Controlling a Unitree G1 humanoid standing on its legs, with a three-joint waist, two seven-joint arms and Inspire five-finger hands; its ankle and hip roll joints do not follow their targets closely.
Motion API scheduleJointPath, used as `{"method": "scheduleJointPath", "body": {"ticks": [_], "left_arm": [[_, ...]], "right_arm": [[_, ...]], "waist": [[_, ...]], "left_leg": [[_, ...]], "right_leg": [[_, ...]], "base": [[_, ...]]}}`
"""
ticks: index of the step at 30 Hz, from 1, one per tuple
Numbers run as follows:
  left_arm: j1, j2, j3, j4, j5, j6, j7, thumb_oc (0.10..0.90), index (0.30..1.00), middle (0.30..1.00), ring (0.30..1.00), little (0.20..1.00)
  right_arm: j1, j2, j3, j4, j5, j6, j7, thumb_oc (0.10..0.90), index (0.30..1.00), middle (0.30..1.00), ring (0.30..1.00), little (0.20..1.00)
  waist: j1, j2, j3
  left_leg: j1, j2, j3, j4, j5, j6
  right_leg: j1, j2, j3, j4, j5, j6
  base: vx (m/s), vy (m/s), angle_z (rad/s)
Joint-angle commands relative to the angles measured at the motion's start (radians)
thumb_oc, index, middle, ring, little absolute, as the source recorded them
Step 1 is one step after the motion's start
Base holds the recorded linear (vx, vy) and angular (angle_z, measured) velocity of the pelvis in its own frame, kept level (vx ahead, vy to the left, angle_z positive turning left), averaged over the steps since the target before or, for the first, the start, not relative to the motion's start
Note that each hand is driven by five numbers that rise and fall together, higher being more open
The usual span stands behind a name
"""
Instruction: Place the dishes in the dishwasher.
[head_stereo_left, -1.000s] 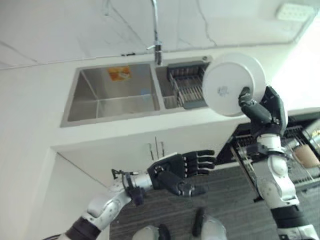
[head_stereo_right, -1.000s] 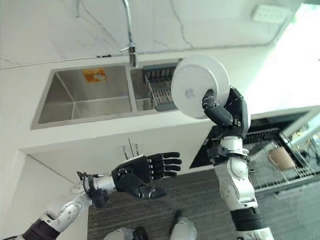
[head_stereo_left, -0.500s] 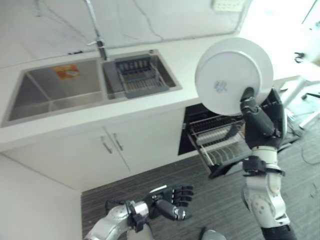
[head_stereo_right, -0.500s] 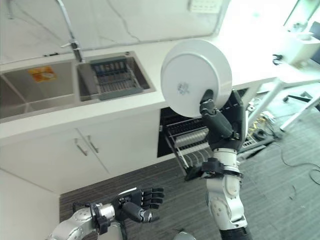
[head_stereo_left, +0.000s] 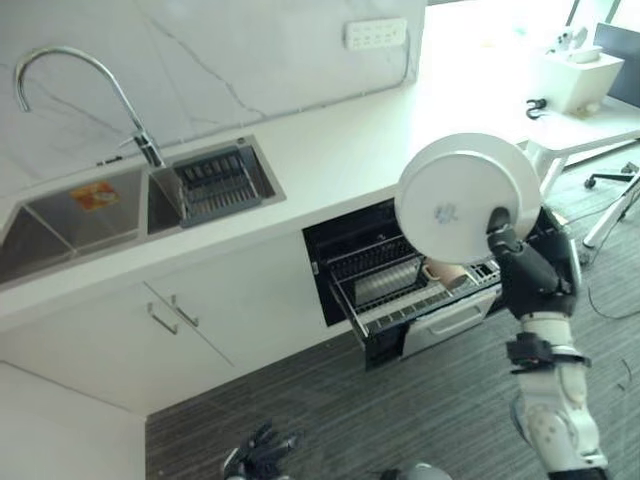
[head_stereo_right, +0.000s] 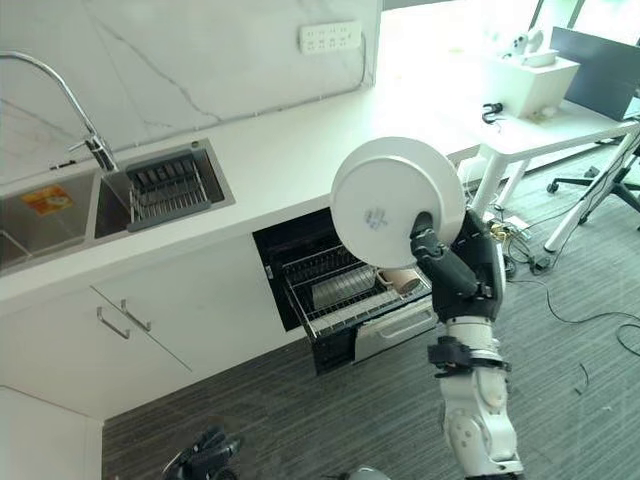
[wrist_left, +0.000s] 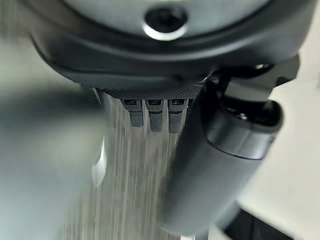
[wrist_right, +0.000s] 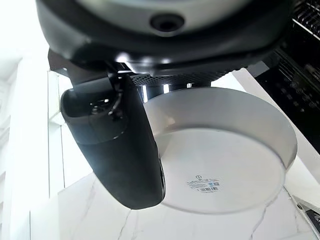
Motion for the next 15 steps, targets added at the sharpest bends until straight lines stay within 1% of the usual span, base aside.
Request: {"method": "scheduleJointPath", "body": {"ticks": [1,3,5,7,9,10,13,15], "left_arm": [[0.011,0.044,-0.008,0.001,-0.055,-0.053,0.027,0.8,0.9,0.9,0.9,0.9],[0.018,0.037,-0.003,0.07,-0.029,-0.065,0.029,0.8,0.9,0.9,0.9,0.9],[0.024,0.032,-0.003,0.105,-0.002,-0.071,0.034,0.8,0.9,0.9,0.9,0.9],[0.024,0.024,-0.009,0.155,0.024,-0.056,0.036,0.8,0.9,0.9,0.9,0.9],[0.019,0.019,-0.015,0.2,0.044,-0.032,0.028,0.8,0.9,0.9,0.9,0.9],[0.005,0.02,-0.03,0.225,0.061,-0.034,0.024,0.8,0.9,0.9,0.9,0.9],[-0.024,0.036,-0.045,0.241,0.079,-0.029,0.016,0.8,0.9,0.9,0.9,0.9],[-0.056,0.048,-0.076,0.236,0.132,-0.025,0.013,0.8,0.9,0.9,0.9,0.9]], "right_arm": [[-0.155,0.042,-0.024,-0.137,-0.041,-0.035,0.088,0.4,0.3,0.3,0.3,0.3],[-0.154,0.051,-0.009,-0.138,-0.048,-0.018,0.093,0.4,0.3,0.3,0.3,0.3],[-0.153,0.054,-0.005,-0.137,-0.048,-0.005,0.102,0.4,0.3,0.3,0.3,0.3],[-0.152,0.056,0.003,-0.133,-0.043,0.026,0.118,0.4,0.3,0.3,0.3,0.3],[-0.153,0.054,0.01,-0.107,0.004,0.072,0.152,0.4,0.3,0.3,0.3,0.3],[-0.15,0.047,0.003,-0.096,0.028,0.093,0.159,0.4,0.3,0.3,0.3,0.3],[-0.137,0.033,-0.023,-0.095,0.066,0.118,0.173,0.4,0.3,0.3,0.3,0.3],[-0.124,0.037,-0.04,-0.104,0.085,0.131,0.189,0.4,0.3,0.3,0.3,0.3]], "waist": [[0.03,0.007,0.014],[0.043,0.019,0.015],[0.051,0.022,0.014],[0.06,0.022,0.017],[0.06,0.013,0.009],[0.054,0.003,-0.001],[0.041,-0.016,-0.012],[0.029,-0.027,-0.022]], "left_leg": [[-0.052,-0.012,0.019,0.085,-0.106,0.021],[-0.093,-0.031,0.008,0.085,-0.092,0.023],[-0.111,-0.045,0.001,0.085,-0.088,0.027],[-0.12,-0.063,-0.004,0.085,-0.09,0.036],[-0.107,-0.08,-0.011,0.085,-0.104,0.05],[-0.092,-0.089,-0.01,0.085,-0.119,0.063],[-0.061,-0.108,-0.007,0.085,-0.148,0.078],[-0.042,-0.133,-0.022,0.085,-0.164,0.097]], "right_leg": [[0.091,-0.093,0.028,-0.106,0.019,0.166],[0.107,-0.079,0.025,-0.106,-0.001,0.155],[0.119,-0.07,0.023,-0.106,-0.014,0.149],[0.143,-0.059,0.026,-0.106,-0.034,0.14],[0.155,-0.057,0.031,-0.106,-0.043,0.138],[0.161,-0.065,0.029,-0.106,-0.044,0.142],[0.177,-0.09,0.031,-0.106,-0.044,0.155],[0.191,-0.11,0.032,-0.106,-0.021,0.168]], "base": [[0.09,0.024,-0.61],[0.15,0.042,-0.12],[0.14,0.074,0.15],[0.18,0.172,-0.12],[0.22,0.292,-0.2],[0.26,0.31,-0.51],[0.23,0.229,-0.34],[0.29,0.243,-0.09]]}}
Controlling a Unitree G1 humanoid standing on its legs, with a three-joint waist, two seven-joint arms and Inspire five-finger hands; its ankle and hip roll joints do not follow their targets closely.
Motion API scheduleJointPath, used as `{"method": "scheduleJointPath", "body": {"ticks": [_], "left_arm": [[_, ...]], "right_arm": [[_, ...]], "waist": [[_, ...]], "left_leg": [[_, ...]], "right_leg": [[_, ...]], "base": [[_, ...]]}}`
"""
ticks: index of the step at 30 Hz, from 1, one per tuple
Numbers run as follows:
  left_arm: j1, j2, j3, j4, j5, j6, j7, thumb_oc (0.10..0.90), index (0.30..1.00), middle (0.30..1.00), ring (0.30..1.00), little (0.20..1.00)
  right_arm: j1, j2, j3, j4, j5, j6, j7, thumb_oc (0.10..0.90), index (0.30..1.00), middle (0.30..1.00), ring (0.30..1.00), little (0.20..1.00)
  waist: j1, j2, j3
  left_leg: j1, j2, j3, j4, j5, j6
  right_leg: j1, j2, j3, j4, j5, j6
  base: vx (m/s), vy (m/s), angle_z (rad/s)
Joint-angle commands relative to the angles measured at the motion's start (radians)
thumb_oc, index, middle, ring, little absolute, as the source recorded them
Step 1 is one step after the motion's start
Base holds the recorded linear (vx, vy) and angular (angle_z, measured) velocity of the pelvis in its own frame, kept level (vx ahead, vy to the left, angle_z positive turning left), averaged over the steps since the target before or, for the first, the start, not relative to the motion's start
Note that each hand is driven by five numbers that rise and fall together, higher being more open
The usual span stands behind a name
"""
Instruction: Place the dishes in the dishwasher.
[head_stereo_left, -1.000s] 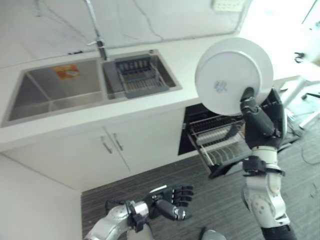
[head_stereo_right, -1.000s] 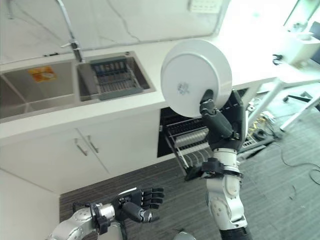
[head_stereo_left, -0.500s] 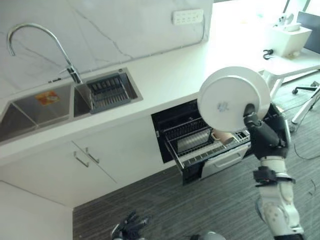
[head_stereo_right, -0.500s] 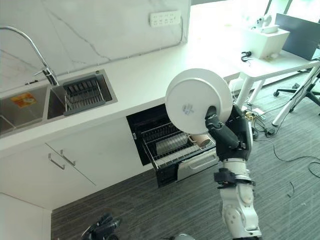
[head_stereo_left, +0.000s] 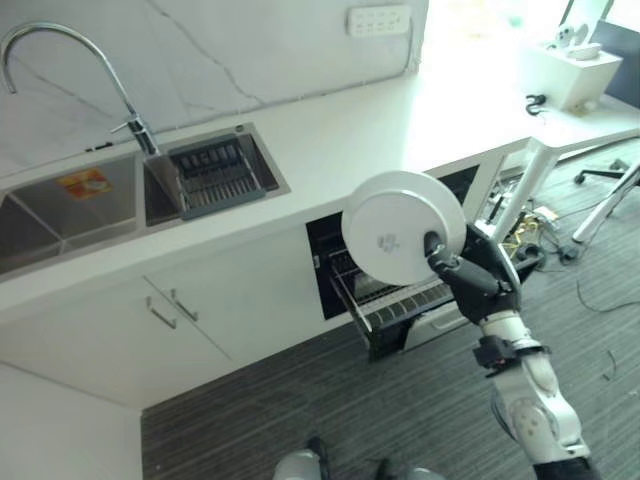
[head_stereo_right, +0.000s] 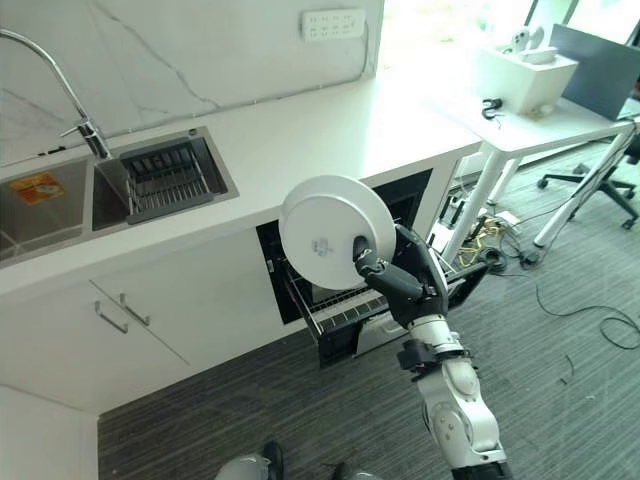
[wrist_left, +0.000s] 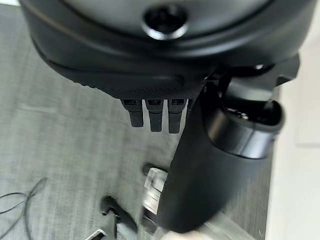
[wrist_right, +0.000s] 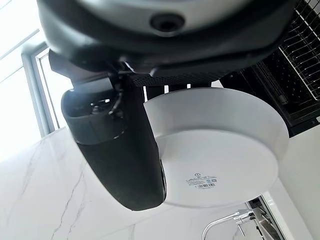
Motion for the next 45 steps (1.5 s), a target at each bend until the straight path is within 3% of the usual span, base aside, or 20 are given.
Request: {"method": "scheduleJointPath", "body": {"ticks": [1,2,4,6,7,9,11,13,15,18,20,23,25,27,29,36,44,45], "left_arm": [[-0.042,0.044,-0.055,-0.034,0.081,-0.03,-0.01,0.8,0.9,0.9,0.9,0.9],[-0.049,0.046,-0.066,-0.036,0.104,-0.03,-0.011,0.8,0.9,0.9,0.9,0.9],[-0.065,0.049,-0.119,-0.051,0.146,-0.035,0.011,0.8,0.9,0.9,0.9,0.9],[-0.075,0.053,-0.155,-0.068,0.168,-0.028,0.026,0.8,0.9,0.9,0.9,0.9],[-0.083,0.057,-0.186,-0.083,0.157,-0.018,0.053,0.8,0.9,0.9,0.9,0.9],[-0.095,0.068,-0.188,-0.091,0.138,-0.004,0.066,0.8,0.9,0.9,0.9,0.9],[-0.107,0.082,-0.179,-0.1,0.134,0.019,0.072,0.8,0.9,0.9,0.9,0.9],[-0.102,0.101,-0.177,-0.114,0.147,0.037,0.077,0.8,0.9,0.9,0.9,0.9],[-0.096,0.114,-0.172,-0.133,0.144,0.064,0.091,0.8,0.9,0.9,0.9,0.9],[-0.083,0.109,-0.148,-0.118,0.135,0.059,0.091,0.8,0.9,0.9,0.9,0.9],[-0.06,0.084,-0.111,-0.108,0.073,0.046,0.08,0.8,0.9,0.9,0.9,0.9],[-0.027,0.043,-0.07,-0.108,0.115,0.022,0.058,0.8,0.9,0.9,0.9,0.9],[-0.02,0.026,-0.062,-0.112,0.093,0.018,0.053,0.8,0.9,0.9,0.9,0.9],[-0.019,0.008,-0.045,-0.099,0.103,0.002,0.042,0.8,0.9,0.9,0.9,0.9],[-0.015,0.006,-0.045,-0.085,0.123,-0.01,0.03,0.8,0.9,0.9,0.9,0.9],[-0.014,0.002,-0.07,-0.084,0.221,0.006,0.035,0.8,0.9,0.9,0.9,0.9],[-0.007,0.023,-0.063,-0.089,0.299,0.024,0.05,0.8,0.9,0.9,0.9,0.9],[-0.008,0.03,-0.052,-0.092,0.305,0.032,0.053,0.8,0.9,0.9,0.9,0.9]], "right_arm": [[-0.1,0.035,-0.105,-0.114,0.078,-0.07,0.05,0.4,0.3,0.3,0.3,0.3],[-0.103,0.04,-0.104,-0.114,0.08,-0.066,0.042,0.4,0.3,0.3,0.3,0.3],[-0.121,0.063,-0.09,-0.093,0.088,-0.059,0.031,0.4,0.3,0.3,0.3,0.3],[-0.128,0.07,-0.074,-0.09,0.112,-0.051,0.025,0.4,0.3,0.3,0.3,0.3],[-0.133,0.083,-0.058,-0.082,0.109,-0.051,0.032,0.4,0.3,0.3,0.3,0.3],[-0.131,0.093,-0.052,-0.081,0.102,-0.053,0.028,0.4,0.3,0.3,0.3,0.3],[-0.134,0.088,-0.051,-0.08,0.115,-0.069,0.027,0.4,0.3,0.3,0.3,0.3],[-0.142,0.083,-0.047,-0.075,0.111,-0.086,-0.009,0.4,0.3,0.3,0.3,0.3],[-0.138,0.087,-0.041,-0.089,0.105,-0.089,-0.016,0.4,0.3,0.3,0.3,0.3],[-0.122,0.088,-0.037,-0.094,0.055,-0.086,-0.064,0.4,0.3,0.3,0.3,0.3],[-0.129,0.074,-0.05,-0.065,0.062,-0.076,-0.068,0.4,0.3,0.3,0.3,0.3],[-0.12,0.05,-0.085,-0.039,-0.035,-0.073,-0.085,0.4,0.3,0.3,0.3,0.3],[-0.116,0.021,-0.106,-0.043,-0.097,-0.078,-0.132,0.4,0.3,0.3,0.3,0.3],[-0.111,-0.018,-0.126,-0.042,-0.204,-0.088,-0.171,0.4,0.3,0.3,0.3,0.3],[-0.095,-0.057,-0.144,-0.053,-0.333,-0.107,-0.223,0.4,0.3,0.3,0.3,0.3],[-0.137,-0.177,-0.115,-0.035,-0.81,-0.139,-0.393,0.4,0.3,0.3,0.3,0.3],[-0.201,-0.231,-0.024,0.035,-1.168,-0.128,-0.519,0.4,0.3,0.3,0.3,0.3],[-0.216,-0.246,0.008,0.064,-1.271,-0.123,-0.549,0.4,0.3,0.3,0.3,0.3]], "waist": [[-0.018,-0.011,-0.073],[-0.022,-0.008,-0.076],[-0.037,0.011,-0.062],[-0.051,0.019,-0.048],[-0.053,0.011,-0.039],[-0.053,-0.003,-0.032],[-0.051,-0.042,-0.024],[-0.051,-0.067,-0.021],[-0.054,-0.08,-0.016],[-0.044,-0.078,-0.024],[-0.048,-0.069,-0.038],[-0.052,-0.049,-0.042],[-0.055,-0.037,-0.034],[-0.067,-0.025,-0.028],[-0.082,-0.015,-0.026],[-0.053,0.016,-0.056],[-0.003,0.011,-0.075],[0.009,0.004,-0.076]], "left_leg": [[-0.035,-0.01,-0.054,0.04,-0.098,-0.035],[-0.038,-0.013,-0.061,0.04,-0.096,-0.029],[-0.021,-0.018,-0.083,0.04,-0.103,-0.01],[-0.016,-0.027,-0.095,0.04,-0.113,0.007],[-0.011,-0.03,-0.097,0.04,-0.125,0.008],[-0.002,-0.022,-0.098,0.04,-0.135,-0.005],[0.005,-0.025,-0.084,0.04,-0.148,-0.018],[0.019,-0.023,-0.099,0.04,-0.17,-0.025],[0.027,-0.015,-0.122,0.04,-0.187,-0.023],[0.022,0.036,-0.124,0.04,-0.166,-0.048],[0.009,0.119,-0.099,0.04,-0.122,-0.091],[-0.021,0.227,-0.061,0.04,-0.05,-0.14],[-0.031,0.268,-0.019,0.04,-0.024,-0.153],[-0.044,0.318,0.08,0.04,0.01,-0.164],[-0.032,0.347,0.132,0.04,0.01,-0.188],[-0.031,0.268,0.071,0.04,-0.015,-0.171],[-0.015,0.222,0.034,0.04,-0.054,-0.165],[-0.015,0.211,0.025,0.04,-0.063,-0.16]], "right_leg": [[0.108,-0.102,-0.065,0.009,-0.057,0.111],[0.105,-0.101,-0.072,0.009,-0.031,0.115],[0.126,-0.086,-0.091,0.024,0.099,0.148],[0.039,-0.112,-0.056,0.186,0.147,0.159],[-0.003,-0.145,-0.053,0.14,0.179,0.159],[0.004,-0.159,-0.055,0.009,0.205,0.168],[-0.074,-0.23,-0.007,0.009,0.174,0.178],[-0.146,-0.273,0.041,0.009,0.22,0.201],[-0.181,-0.285,0.064,0.009,0.25,0.218],[-0.163,-0.273,0.023,0.009,0.156,0.218],[-0.144,-0.234,-0.004,0.009,0.098,0.186],[-0.116,-0.187,-0.041,0.009,0.059,0.144],[-0.095,-0.174,-0.062,0.009,0.039,0.136],[-0.075,-0.187,-0.113,0.009,0.023,0.134],[-0.047,-0.201,-0.144,0.009,0.0,0.147],[-0.031,-0.241,-0.13,0.009,0.004,0.16],[-0.008,-0.285,-0.155,0.009,0.013,0.192],[-0.008,-0.29,-0.161,0.009,0.016,0.195]], "base": [[0.26,0.23,0.02],[0.24,0.246,0.19],[0.21,0.242,0.2],[0.12,0.095,0.0],[0.11,-0.115,-0.09],[0.09,-0.263,-0.16],[0.08,-0.414,-0.17],[0.15,-0.534,-0.1],[0.15,-0.558,0.15],[0.09,-0.464,0.38],[0.06,-0.462,0.21],[0.07,-0.311,0.33],[0.03,-0.188,0.36],[0.03,-0.111,0.49],[0.12,-0.014,0.71],[0.11,0.097,0.18],[0.12,0.056,0.25],[0.1,0.041,0.18]]}}
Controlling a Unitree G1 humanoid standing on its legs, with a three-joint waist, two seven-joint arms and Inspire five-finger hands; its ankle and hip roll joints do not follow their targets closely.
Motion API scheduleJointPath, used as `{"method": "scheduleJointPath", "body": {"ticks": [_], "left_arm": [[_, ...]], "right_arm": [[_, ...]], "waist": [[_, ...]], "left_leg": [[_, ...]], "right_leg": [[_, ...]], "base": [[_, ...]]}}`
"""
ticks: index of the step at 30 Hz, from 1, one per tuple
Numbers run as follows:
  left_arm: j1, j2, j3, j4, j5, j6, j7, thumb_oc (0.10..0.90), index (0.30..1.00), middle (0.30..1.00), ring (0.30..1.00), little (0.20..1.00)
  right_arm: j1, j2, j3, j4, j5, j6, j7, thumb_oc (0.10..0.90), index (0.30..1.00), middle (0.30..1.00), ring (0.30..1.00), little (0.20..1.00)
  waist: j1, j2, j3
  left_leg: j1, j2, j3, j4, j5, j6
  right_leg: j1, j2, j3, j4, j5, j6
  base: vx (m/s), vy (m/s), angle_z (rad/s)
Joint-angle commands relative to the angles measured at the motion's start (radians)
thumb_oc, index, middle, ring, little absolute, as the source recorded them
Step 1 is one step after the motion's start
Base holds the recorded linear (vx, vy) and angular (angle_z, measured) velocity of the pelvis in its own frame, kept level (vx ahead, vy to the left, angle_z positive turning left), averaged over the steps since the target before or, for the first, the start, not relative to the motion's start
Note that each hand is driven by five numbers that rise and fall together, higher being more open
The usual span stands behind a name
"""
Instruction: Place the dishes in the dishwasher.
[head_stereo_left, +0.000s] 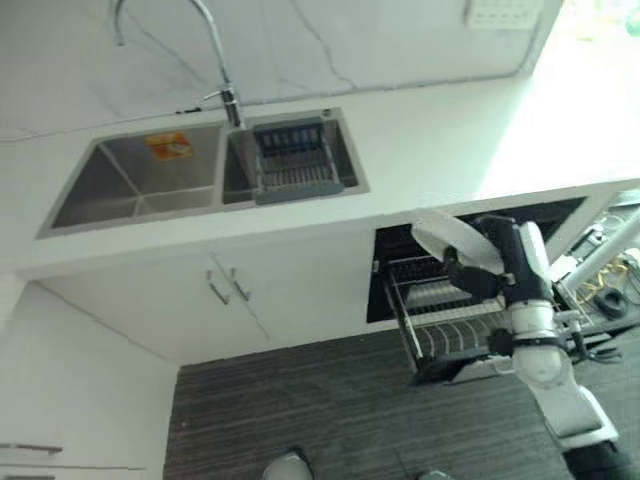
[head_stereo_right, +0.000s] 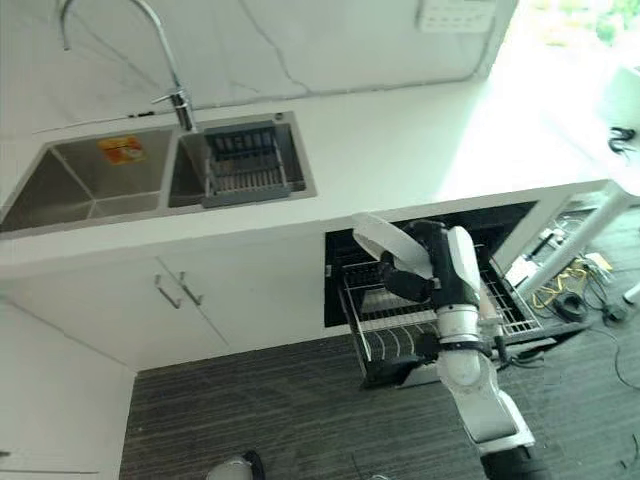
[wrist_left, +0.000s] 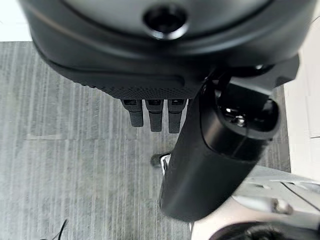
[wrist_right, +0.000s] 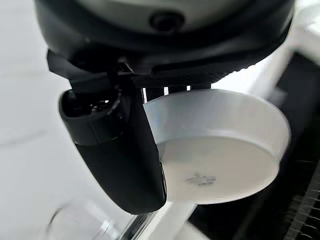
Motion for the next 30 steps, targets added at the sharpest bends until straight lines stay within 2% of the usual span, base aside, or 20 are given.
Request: {"method": "scheduleJointPath", "body": {"ticks": [1,7,9,13,23,26,27,29,30], "left_arm": [[-0.01,0.028,-0.01,-0.001,0.046,-0.008,-0.001,0.8,0.9,0.9,0.9,0.9],[-0.008,0.053,-0.018,-0.012,0.07,0.003,-0.005,0.8,0.9,0.9,0.9,0.9],[-0.005,0.06,-0.019,-0.017,0.076,0.004,-0.009,0.8,0.9,0.9,0.9,0.9],[-0.003,0.086,-0.023,-0.05,0.069,0.029,-0.014,0.8,0.9,0.9,0.9,0.9],[-0.001,0.114,-0.032,-0.075,0.058,0.04,-0.017,0.8,0.9,0.9,0.9,0.9],[-0.006,0.123,-0.045,-0.082,0.049,0.044,-0.016,0.8,0.9,0.9,0.9,0.9],[-0.008,0.124,-0.049,-0.083,0.045,0.046,-0.015,0.8,0.9,0.9,0.9,0.9],[-0.009,0.13,-0.055,-0.085,0.042,0.053,-0.015,0.8,0.9,0.9,0.9,0.9],[-0.009,0.131,-0.057,-0.086,0.041,0.054,-0.015,0.8,0.9,0.9,0.9,0.9]], "right_arm": [[-0.142,-0.088,-0.035,0.031,-0.221,-0.095,-0.157,0.4,0.3,0.3,0.3,0.3],[-0.206,-0.13,0.081,0.249,-0.377,-0.047,-0.264,0.4,0.3,0.3,0.3,0.3],[-0.209,-0.127,0.109,0.315,-0.34,-0.02,-0.265,0.4,0.3,0.3,0.3,0.3],[-0.177,-0.099,0.155,0.518,-0.396,-0.004,-0.303,0.4,0.3,0.3,0.3,0.3],[-0.148,-0.138,0.17,0.623,-0.433,0.019,-0.287,0.4,0.3,0.3,0.3,0.3],[-0.181,-0.153,0.187,0.691,-0.393,0.027,-0.273,0.4,0.3,0.3,0.3,0.3],[-0.194,-0.155,0.196,0.714,-0.378,0.03,-0.273,0.4,0.3,0.3,0.3,0.3],[-0.209,-0.161,0.204,0.741,-0.37,0.034,-0.27,0.4,0.3,0.3,0.3,0.3],[-0.217,-0.164,0.205,0.749,-0.366,0.035,-0.268,0.4,0.3,0.3,0.3,0.3]], "waist": [[0.008,-0.003,-0.071],[0.046,-0.022,-0.072],[0.053,-0.026,-0.072],[0.073,-0.034,-0.068],[0.073,-0.039,-0.056],[0.077,-0.039,-0.055],[0.081,-0.037,-0.05],[0.083,-0.036,-0.053],[0.085,-0.035,-0.047]], "left_leg": [[0.049,0.057,-0.026,-0.086,-0.014,-0.079],[0.043,0.033,-0.053,-0.086,-0.025,-0.064],[0.04,0.029,-0.059,-0.086,-0.026,-0.06],[0.044,0.019,-0.072,-0.086,-0.029,-0.048],[0.056,0.011,-0.067,-0.086,-0.037,-0.042],[0.068,0.008,-0.077,-0.086,-0.056,-0.05],[0.058,0.007,-0.069,-0.086,-0.035,-0.043],[0.068,0.007,-0.076,-0.086,-0.054,-0.052],[0.058,0.007,-0.068,-0.086,-0.034,-0.044]], "right_leg": [[-0.015,-0.036,0.036,-0.051,-0.016,0.058],[-0.011,-0.034,0.011,-0.051,-0.011,0.055],[-0.01,-0.033,0.006,-0.051,-0.01,0.053],[0.005,-0.024,-0.008,-0.051,-0.009,0.049],[0.015,-0.026,-0.019,-0.051,-0.003,0.054],[0.022,-0.018,-0.004,-0.051,-0.018,0.063],[0.014,-0.021,-0.018,-0.051,0.001,0.05],[0.022,-0.016,-0.005,-0.051,-0.017,0.061],[0.013,-0.02,-0.019,-0.051,0.001,0.049]], "base": [[0.09,0.029,0.29],[0.04,-0.002,0.15],[0.02,-0.01,0.15],[0.04,-0.032,0.14],[0.0,-0.01,0.03],[0.06,-0.019,0.01],[0.0,0.0,0.0],[0.01,-0.005,0.07],[0.0,-0.005,0.07]]}}
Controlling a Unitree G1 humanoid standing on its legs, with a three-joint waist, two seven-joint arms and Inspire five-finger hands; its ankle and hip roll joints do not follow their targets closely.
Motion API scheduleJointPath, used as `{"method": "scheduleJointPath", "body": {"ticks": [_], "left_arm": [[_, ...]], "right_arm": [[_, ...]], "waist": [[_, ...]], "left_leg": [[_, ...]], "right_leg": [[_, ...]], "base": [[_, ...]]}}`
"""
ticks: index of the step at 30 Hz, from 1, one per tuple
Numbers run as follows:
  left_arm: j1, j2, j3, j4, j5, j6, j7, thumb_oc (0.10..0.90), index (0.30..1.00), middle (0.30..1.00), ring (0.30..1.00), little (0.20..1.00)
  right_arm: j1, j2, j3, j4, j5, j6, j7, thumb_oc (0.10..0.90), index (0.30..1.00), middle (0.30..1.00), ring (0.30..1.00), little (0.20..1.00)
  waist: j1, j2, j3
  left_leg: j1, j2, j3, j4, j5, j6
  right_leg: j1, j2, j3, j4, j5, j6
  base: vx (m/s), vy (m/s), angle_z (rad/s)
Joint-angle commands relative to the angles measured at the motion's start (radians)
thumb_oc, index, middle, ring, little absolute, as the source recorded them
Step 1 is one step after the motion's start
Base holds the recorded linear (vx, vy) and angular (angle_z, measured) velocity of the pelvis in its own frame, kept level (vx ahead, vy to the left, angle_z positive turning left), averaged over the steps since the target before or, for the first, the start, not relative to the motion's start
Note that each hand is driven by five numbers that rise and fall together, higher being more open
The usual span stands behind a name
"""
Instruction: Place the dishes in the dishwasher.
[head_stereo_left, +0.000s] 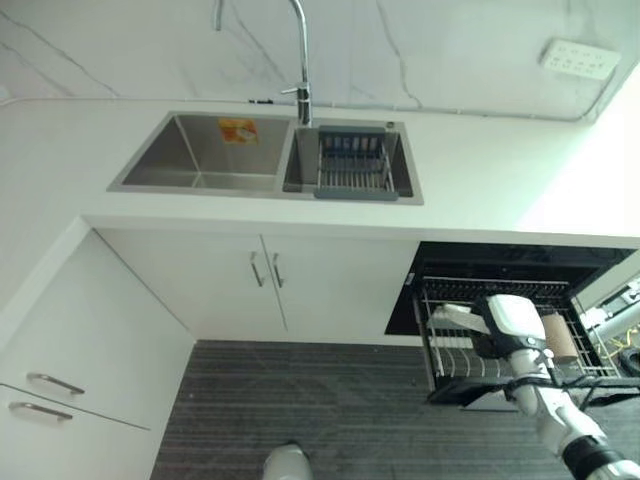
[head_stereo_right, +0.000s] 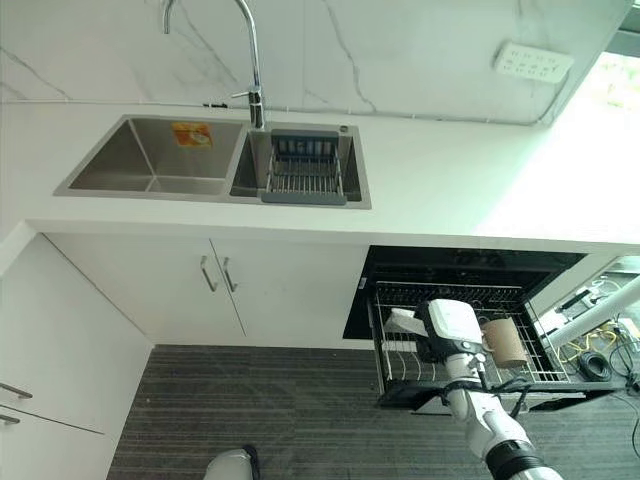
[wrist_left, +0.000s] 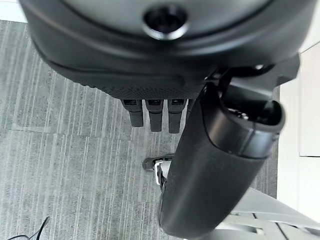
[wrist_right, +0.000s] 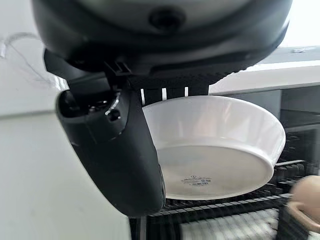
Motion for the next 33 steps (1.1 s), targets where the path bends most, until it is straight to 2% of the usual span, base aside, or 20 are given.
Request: {"method": "scheduleJointPath", "body": {"ticks": [1,3,6,15,22,24,27,29,33], "left_arm": [[-0.002,0.054,-0.053,-0.003,-0.01,0.005,0.006,0.8,0.9,0.9,0.9,0.9],[-0.004,0.06,-0.058,0.0,-0.015,0.008,0.014,0.8,0.9,0.9,0.9,0.9],[-0.014,0.068,-0.062,0.014,-0.022,-0.002,0.028,0.8,0.9,0.9,0.9,0.9],[-0.057,0.075,-0.099,0.001,-0.055,0.004,0.04,0.8,0.9,0.9,0.9,0.9],[-0.101,0.083,-0.124,-0.007,-0.087,0.01,0.04,0.8,0.9,0.9,0.9,0.9],[-0.107,0.081,-0.129,-0.004,-0.081,0.003,0.04,0.8,0.9,0.9,0.9,0.9],[-0.127,0.094,-0.145,-0.023,-0.116,-0.004,0.04,0.8,0.9,0.9,0.9,0.9],[-0.141,0.095,-0.153,-0.027,-0.124,-0.01,0.04,0.8,0.9,0.9,0.9,0.9],[-0.151,0.094,-0.165,-0.032,-0.144,-0.022,0.049,0.8,0.9,0.9,0.9,0.9]], "right_arm": [[-0.153,-0.085,-0.041,-0.017,0.037,0.014,-0.067,0.4,0.3,0.3,0.3,0.3],[-0.197,-0.091,-0.03,0.042,0.069,0.036,-0.057,0.4,0.3,0.3,0.3,0.3],[-0.27,-0.092,0.001,0.146,0.067,0.047,-0.041,0.4,0.3,0.3,0.3,0.3],[-0.424,-0.095,0.074,0.285,0.103,0.075,0.03,0.4,0.3,0.3,0.3,0.3],[-0.564,-0.122,0.117,0.383,0.207,0.09,0.119,0.4,0.3,0.3,0.3,0.3],[-0.582,-0.123,0.112,0.401,0.192,0.097,0.141,0.4,0.3,0.3,0.3,0.3],[-0.611,-0.121,0.139,0.431,0.198,0.129,0.151,0.4,0.3,0.3,0.3,0.3],[-0.636,-0.125,0.151,0.451,0.207,0.132,0.144,0.4,0.3,0.3,0.3,0.3],[-0.673,-0.139,0.163,0.47,0.221,0.144,0.136,0.4,0.3,0.3,0.3,0.3]], "waist": [[0.017,0.008,-0.019],[0.024,0.011,-0.009],[0.036,0.013,-0.002],[0.062,0.029,0.033],[0.077,0.045,0.078],[0.08,0.05,0.085],[0.087,0.066,0.107],[0.089,0.079,0.123],[0.091,0.104,0.148]], "left_leg": [[0.104,0.048,0.014,-0.068,-0.075,-0.073],[0.085,0.046,0.019,-0.068,-0.051,-0.065],[0.074,0.044,0.01,-0.068,-0.044,-0.066],[0.03,0.049,-0.003,-0.068,-0.024,-0.068],[-0.014,0.045,-0.017,-0.068,-0.013,-0.067],[-0.022,0.043,-0.022,-0.068,-0.011,-0.067],[-0.042,0.035,-0.032,-0.068,-0.009,-0.066],[-0.048,0.033,-0.042,-0.068,-0.028,-0.077],[-0.077,0.025,-0.047,-0.068,-0.022,-0.079]], "right_leg": [[-0.031,-0.014,0.055,-0.015,-0.026,0.044],[-0.045,-0.015,0.04,-0.015,-0.008,0.029],[-0.053,-0.01,0.042,-0.015,-0.008,0.025],[-0.085,-0.004,0.049,-0.015,-0.005,0.019],[-0.123,-0.002,0.062,-0.015,-0.005,0.015],[-0.128,-0.004,0.064,-0.015,-0.004,0.016],[-0.148,-0.009,0.066,-0.015,-0.002,0.018],[-0.156,-0.003,0.084,-0.015,-0.021,0.028],[-0.18,-0.012,0.087,-0.015,-0.019,0.03]], "base": [[0.0,0.0,0.0],[-0.05,-0.002,-0.02],[-0.04,0.0,0.01],[-0.04,0.001,0.0],[-0.08,0.004,-0.01],[-0.02,-0.006,0.0],[-0.07,-0.044,0.0],[-0.07,-0.059,0.0],[-0.06,-0.055,0.0]]}}
